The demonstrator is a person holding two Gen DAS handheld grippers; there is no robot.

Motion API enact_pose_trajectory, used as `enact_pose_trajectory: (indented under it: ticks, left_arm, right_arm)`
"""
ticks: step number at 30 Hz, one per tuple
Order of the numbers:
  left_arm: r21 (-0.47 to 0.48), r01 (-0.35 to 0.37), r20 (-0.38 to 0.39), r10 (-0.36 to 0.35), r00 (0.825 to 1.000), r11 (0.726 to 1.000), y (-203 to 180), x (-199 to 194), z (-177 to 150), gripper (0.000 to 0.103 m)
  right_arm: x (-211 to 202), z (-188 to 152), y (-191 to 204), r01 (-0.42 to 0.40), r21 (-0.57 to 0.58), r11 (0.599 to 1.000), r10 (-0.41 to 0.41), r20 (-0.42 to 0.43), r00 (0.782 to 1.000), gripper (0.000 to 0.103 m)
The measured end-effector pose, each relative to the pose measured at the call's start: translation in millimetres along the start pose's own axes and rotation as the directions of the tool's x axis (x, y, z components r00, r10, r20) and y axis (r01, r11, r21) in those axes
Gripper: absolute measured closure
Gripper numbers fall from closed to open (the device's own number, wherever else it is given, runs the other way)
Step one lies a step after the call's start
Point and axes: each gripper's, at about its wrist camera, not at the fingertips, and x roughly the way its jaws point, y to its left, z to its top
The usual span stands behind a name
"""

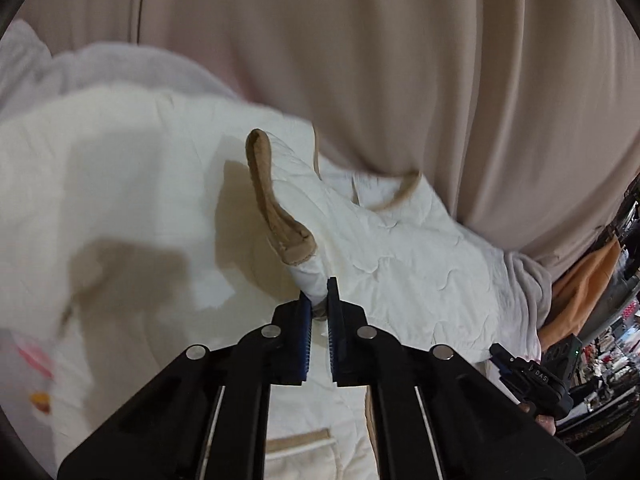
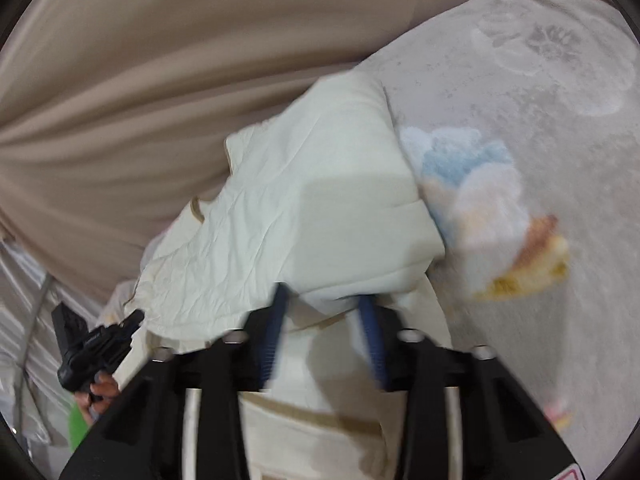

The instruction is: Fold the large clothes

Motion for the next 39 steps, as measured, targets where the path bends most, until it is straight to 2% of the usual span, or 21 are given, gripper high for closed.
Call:
enact_pose_trajectory:
  ticks: [2,4,6,7,8,10,13,15,17,19,21,23,26,27,29,32,34,36,37,39]
  left_arm:
    - [0.017,-0.04,0.013,0.039,0.999,0.999,6,-2,0,0.097]
    - [0.061,-0.12,-0.011,0.121,0.993,0.991,13,12,-11,0.097]
    - [0.089,-0.189,-0.061,0.195,0.979,0.978,21,36,-24,0.097]
    - [0.089,-0.202,-0.081,0.209,0.975,0.975,25,46,-31,0.097]
    - [0.088,-0.206,-0.08,0.213,0.974,0.975,28,53,-37,0.097]
    - [0.103,-0.213,-0.049,0.218,0.975,0.972,25,52,-40,0.097]
    - [0.109,-0.216,-0.035,0.221,0.975,0.97,23,51,-41,0.095]
    - [0.107,-0.213,-0.025,0.217,0.976,0.971,24,52,-42,0.095]
    - [0.113,-0.221,-0.011,0.223,0.975,0.969,28,51,-46,0.095]
    - [0.131,-0.241,0.004,0.243,0.97,0.962,25,50,-50,0.095]
    - [0.143,-0.254,0.011,0.255,0.967,0.957,22,48,-54,0.095]
    - [0.138,-0.251,0.014,0.251,0.968,0.958,23,46,-55,0.094]
    - [0.117,-0.224,0.01,0.225,0.974,0.967,28,45,-54,0.093]
    - [0.112,-0.217,0.009,0.217,0.976,0.97,31,44,-55,0.093]
    - [0.103,-0.207,0.007,0.207,0.978,0.973,35,41,-55,0.093]
    - [0.088,-0.194,0.008,0.194,0.981,0.977,37,43,-55,0.093]
    - [0.068,-0.176,0.009,0.176,0.984,0.982,41,39,-55,0.093]
    - [0.037,-0.143,0.008,0.143,0.99,0.989,47,35,-55,0.092]
    - [0.016,-0.126,0.006,0.126,0.992,0.992,51,31,-55,0.09]
    - [-0.011,-0.123,0.013,0.123,0.992,0.992,56,13,-55,0.084]
  right_arm:
    - [-3,1,15,-0.056,-0.023,0.998,0.058,0.054,0.997,0.095]
    - [-8,-7,38,-0.04,-0.136,0.99,0.055,0.106,0.993,0.097]
    - [9,-15,43,0.068,-0.21,0.975,-0.056,0.065,0.996,0.098]
    - [26,-17,36,0.148,-0.229,0.962,-0.149,0.01,0.989,0.1]
    - [35,-21,29,0.185,-0.23,0.955,-0.195,-0.019,0.981,0.102]
    - [37,-26,20,0.173,-0.177,0.969,-0.184,-0.049,0.982,0.102]
    - [14,-27,37,0.241,-0.222,0.945,-0.244,0.017,0.97,0.101]
    - [-6,-28,53,0.29,-0.265,0.92,-0.272,0.102,0.957,0.101]
    - [-24,-16,62,0.297,-0.285,0.911,-0.257,0.17,0.951,0.101]
    - [-41,-7,67,0.285,-0.306,0.908,-0.236,0.186,0.954,0.101]
    - [-33,-2,76,0.281,-0.344,0.896,-0.231,0.181,0.956,0.101]
    - [-5,1,76,0.303,-0.364,0.881,-0.268,0.144,0.953,0.101]
    - [31,5,48,0.404,-0.36,0.841,-0.394,0.105,0.913,0.103]
    - [46,3,34,0.408,-0.358,0.84,-0.41,0.072,0.909,0.103]
    - [48,2,20,0.365,-0.302,0.881,-0.368,0.048,0.929,0.103]
    - [27,2,32,0.352,-0.264,0.898,-0.343,0.082,0.936,0.103]
    - [20,-3,41,0.368,-0.305,0.878,-0.348,0.119,0.93,0.103]
    - [35,-9,38,0.428,-0.354,0.832,-0.419,0.106,0.902,0.103]
    - [45,-12,32,0.432,-0.366,0.824,-0.434,0.081,0.897,0.103]
    - [43,-13,34,0.448,-0.357,0.82,-0.445,0.096,0.89,0.103]
